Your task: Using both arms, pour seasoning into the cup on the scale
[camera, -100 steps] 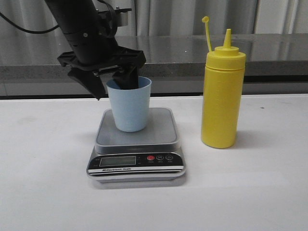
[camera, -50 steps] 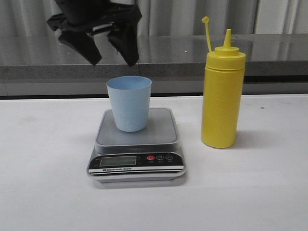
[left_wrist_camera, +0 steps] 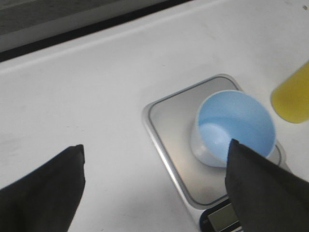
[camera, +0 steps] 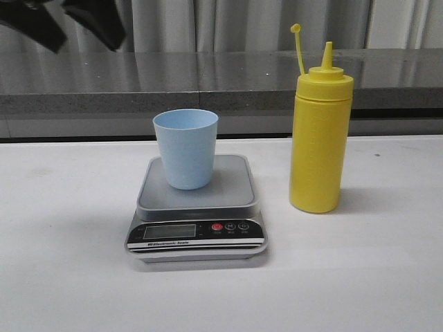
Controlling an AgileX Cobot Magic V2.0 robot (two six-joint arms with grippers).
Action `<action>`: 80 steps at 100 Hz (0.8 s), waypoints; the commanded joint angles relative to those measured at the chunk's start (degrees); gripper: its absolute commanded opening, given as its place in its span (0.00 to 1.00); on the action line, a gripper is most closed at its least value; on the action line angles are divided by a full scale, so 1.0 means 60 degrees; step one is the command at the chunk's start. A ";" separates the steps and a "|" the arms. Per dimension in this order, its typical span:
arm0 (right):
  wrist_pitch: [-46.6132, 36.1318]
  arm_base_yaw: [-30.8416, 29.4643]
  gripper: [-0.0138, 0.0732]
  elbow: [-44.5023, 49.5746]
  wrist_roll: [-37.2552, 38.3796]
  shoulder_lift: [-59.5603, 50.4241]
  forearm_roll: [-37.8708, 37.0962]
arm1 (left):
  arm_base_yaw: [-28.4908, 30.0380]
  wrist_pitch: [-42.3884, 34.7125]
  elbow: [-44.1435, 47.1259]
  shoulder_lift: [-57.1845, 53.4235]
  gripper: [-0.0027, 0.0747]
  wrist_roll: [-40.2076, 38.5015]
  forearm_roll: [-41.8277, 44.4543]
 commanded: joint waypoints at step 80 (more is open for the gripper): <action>-0.0763 -0.0062 0.02 -0.0005 -0.0010 -0.0170 -0.0101 | 0.1912 -0.4442 0.7015 -0.9698 0.77 0.0181 0.0870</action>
